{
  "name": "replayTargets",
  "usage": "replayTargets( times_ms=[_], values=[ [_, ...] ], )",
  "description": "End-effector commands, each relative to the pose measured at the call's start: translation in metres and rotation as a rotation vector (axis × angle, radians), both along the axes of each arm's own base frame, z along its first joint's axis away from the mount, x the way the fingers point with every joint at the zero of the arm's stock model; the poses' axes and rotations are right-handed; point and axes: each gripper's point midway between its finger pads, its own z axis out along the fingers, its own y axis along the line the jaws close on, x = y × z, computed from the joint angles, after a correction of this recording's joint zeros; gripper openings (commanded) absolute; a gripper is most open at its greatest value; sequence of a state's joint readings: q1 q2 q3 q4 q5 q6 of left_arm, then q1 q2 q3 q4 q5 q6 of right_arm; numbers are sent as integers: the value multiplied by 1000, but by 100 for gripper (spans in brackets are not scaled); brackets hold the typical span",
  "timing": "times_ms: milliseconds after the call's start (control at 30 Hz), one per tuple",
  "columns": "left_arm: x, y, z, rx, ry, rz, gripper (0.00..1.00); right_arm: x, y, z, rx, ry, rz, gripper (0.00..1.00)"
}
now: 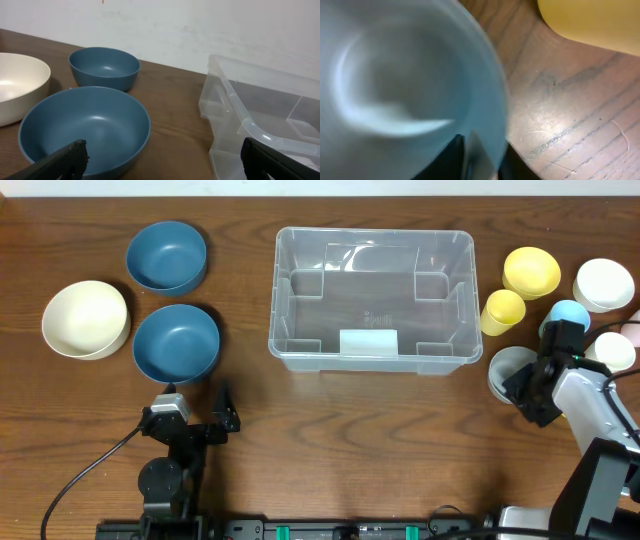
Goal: Pack container
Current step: 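Lift the white bowl and carry it over the clear bin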
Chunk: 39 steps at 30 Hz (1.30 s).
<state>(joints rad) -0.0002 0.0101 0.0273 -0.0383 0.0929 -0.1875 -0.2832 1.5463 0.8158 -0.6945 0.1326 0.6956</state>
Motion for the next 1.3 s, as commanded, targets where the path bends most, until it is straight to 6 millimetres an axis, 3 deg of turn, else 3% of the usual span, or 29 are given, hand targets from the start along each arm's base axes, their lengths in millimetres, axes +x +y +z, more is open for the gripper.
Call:
replayTargets(
  times_ms=[0, 133, 433, 567, 1000, 1267],
  values=[
    [0, 1, -16, -9, 42, 4, 98, -3, -5, -1, -25, 7, -14, 13],
    [0, 1, -16, -9, 42, 4, 98, -4, -9, 0, -46, 13, -17, 1],
    [0, 1, -16, -9, 42, 3, 98, -3, -11, 3, -64, 18, 18, 1],
    [0, 1, -16, -9, 42, 4, 98, -1, -12, 16, -68, 6, 32, 1],
    [0, 1, -16, -9, 42, 4, 98, 10, -9, 125, -124, -187, 137, 1],
    [0, 1, -16, -9, 42, 4, 98, 28, 10, 197, -149, -393, 383, 1]
  ],
)
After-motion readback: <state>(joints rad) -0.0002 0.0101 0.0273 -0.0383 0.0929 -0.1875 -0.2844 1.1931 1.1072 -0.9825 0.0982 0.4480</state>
